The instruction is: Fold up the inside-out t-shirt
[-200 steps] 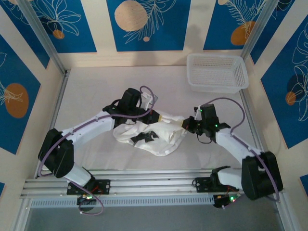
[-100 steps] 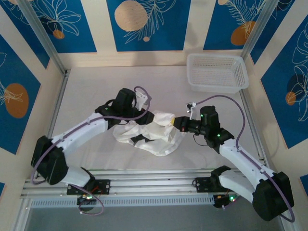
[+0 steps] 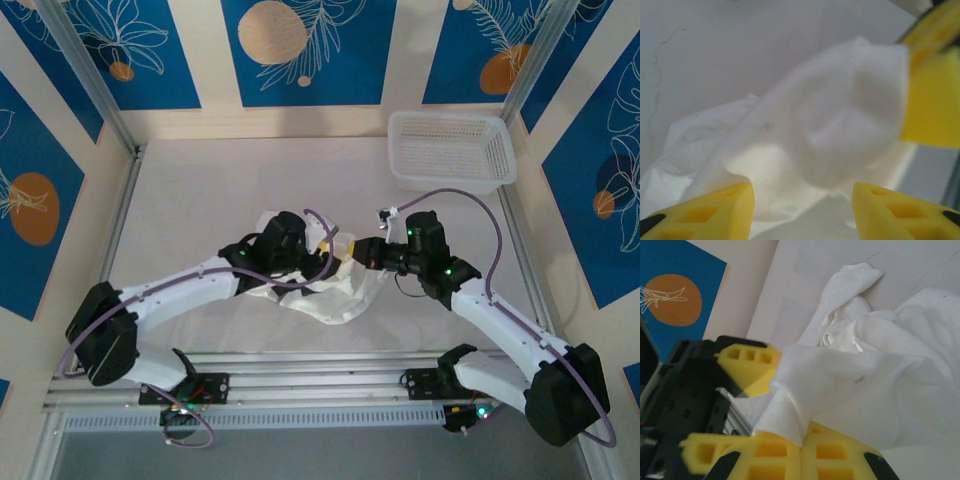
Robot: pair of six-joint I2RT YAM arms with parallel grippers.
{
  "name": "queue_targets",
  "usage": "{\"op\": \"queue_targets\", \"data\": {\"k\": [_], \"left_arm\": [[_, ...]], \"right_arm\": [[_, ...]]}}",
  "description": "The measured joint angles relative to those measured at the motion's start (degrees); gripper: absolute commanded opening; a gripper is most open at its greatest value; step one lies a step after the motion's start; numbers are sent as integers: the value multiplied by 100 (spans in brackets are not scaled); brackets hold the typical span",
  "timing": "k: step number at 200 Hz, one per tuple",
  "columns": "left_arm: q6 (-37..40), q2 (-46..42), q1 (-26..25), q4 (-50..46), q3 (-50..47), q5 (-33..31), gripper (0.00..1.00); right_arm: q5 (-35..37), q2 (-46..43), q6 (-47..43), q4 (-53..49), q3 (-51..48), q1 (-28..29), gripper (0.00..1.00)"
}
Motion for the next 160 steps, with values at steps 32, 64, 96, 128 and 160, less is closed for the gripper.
{"op": "queue_targets", "data": {"k": [32, 64, 96, 128, 160], "left_arm": [[-111, 437, -17, 516, 2, -216, 61], [-190, 734, 4, 610, 70, -717, 73], [-190, 938, 63, 577, 240, -732, 67], [-487, 935, 181, 605, 295, -730, 42], [-933, 505, 592, 601, 302, -398, 5]], "right_arm": [[59, 0, 0, 0, 0, 44, 0], [81, 0, -2, 7, 0, 114, 0], [203, 0, -4, 9, 9, 122, 0], [258, -52, -15, -85, 33, 164, 0], [411, -129, -28, -391, 22, 138, 0]]}}
